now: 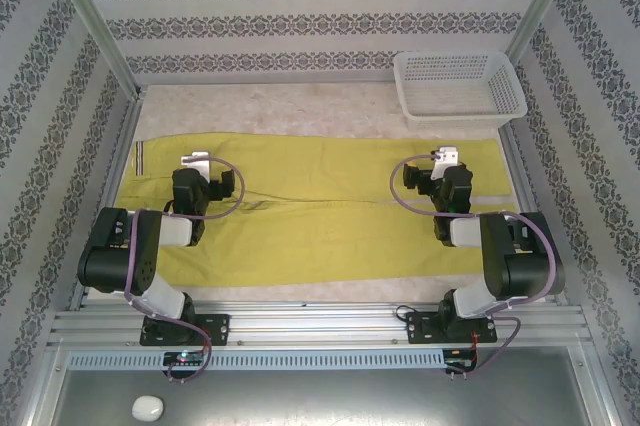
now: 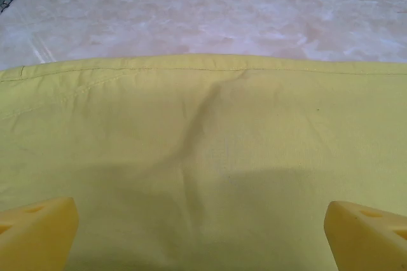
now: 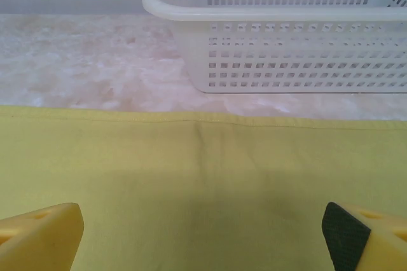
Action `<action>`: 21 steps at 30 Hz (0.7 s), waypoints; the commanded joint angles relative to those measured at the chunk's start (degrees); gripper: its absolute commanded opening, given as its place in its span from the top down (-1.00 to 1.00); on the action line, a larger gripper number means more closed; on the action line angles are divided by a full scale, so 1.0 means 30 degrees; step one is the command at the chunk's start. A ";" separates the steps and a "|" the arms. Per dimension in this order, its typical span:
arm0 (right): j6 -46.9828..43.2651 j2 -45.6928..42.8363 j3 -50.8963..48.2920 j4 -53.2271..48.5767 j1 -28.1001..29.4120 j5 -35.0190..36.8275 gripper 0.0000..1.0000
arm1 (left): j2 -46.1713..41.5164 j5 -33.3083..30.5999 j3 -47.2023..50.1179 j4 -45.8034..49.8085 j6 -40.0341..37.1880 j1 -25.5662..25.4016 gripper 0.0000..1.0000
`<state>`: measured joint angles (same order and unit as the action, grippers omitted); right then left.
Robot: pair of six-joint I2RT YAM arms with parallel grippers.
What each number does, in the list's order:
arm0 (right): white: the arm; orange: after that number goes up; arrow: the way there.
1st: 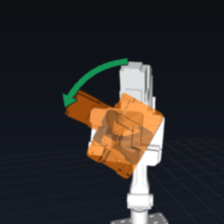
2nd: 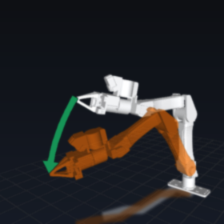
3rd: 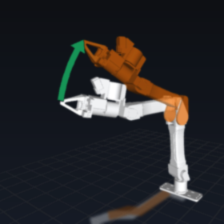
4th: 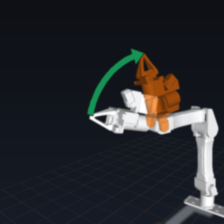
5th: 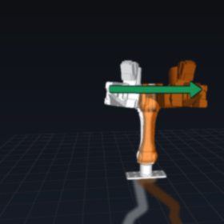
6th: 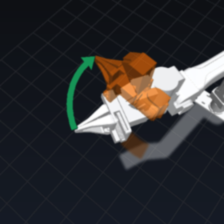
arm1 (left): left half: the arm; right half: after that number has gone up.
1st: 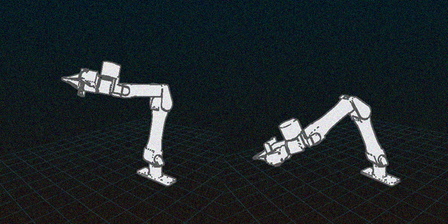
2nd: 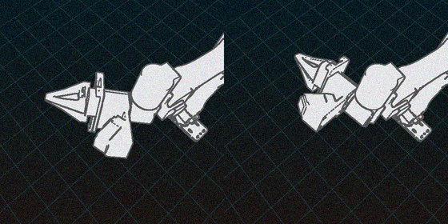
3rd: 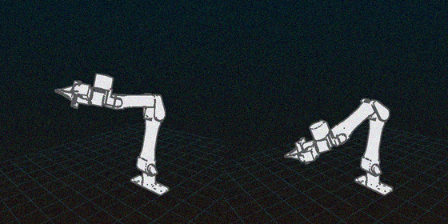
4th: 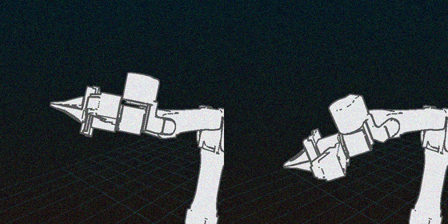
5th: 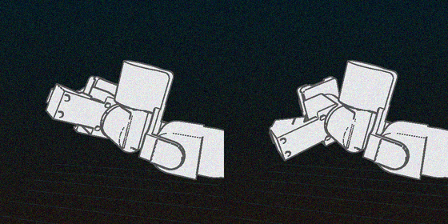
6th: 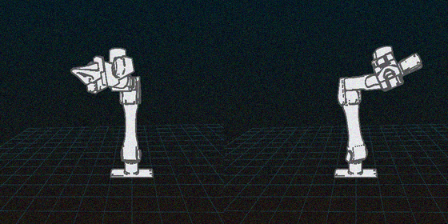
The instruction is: Roll up the long pants
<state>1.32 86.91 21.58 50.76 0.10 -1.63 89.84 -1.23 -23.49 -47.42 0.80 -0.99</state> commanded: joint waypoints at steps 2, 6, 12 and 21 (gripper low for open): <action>0.0116 -0.0151 0.0173 0.0071 -0.0062 -0.0307 -0.95 | -0.0121 0.0360 -0.0052 -0.0101 -0.0149 0.0245 -1.00; 0.0189 -0.0155 0.0242 -0.0046 -0.0150 -0.0424 -0.95 | -0.0123 0.0352 -0.0049 -0.0102 -0.0149 0.0258 -1.00; 0.0170 -0.0152 0.0217 -0.0013 -0.0150 -0.0452 -0.95 | -0.0118 0.0412 -0.0082 -0.0051 -0.0097 0.0273 -1.00; 0.0100 -0.0179 0.0229 -0.0061 -0.0090 -0.0423 -0.95 | -0.0137 0.0166 -0.0072 -0.0071 -0.0029 0.0288 -1.00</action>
<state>1.30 86.91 21.58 50.54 0.10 -2.04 89.84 -0.97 -23.49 -47.42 0.80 -0.99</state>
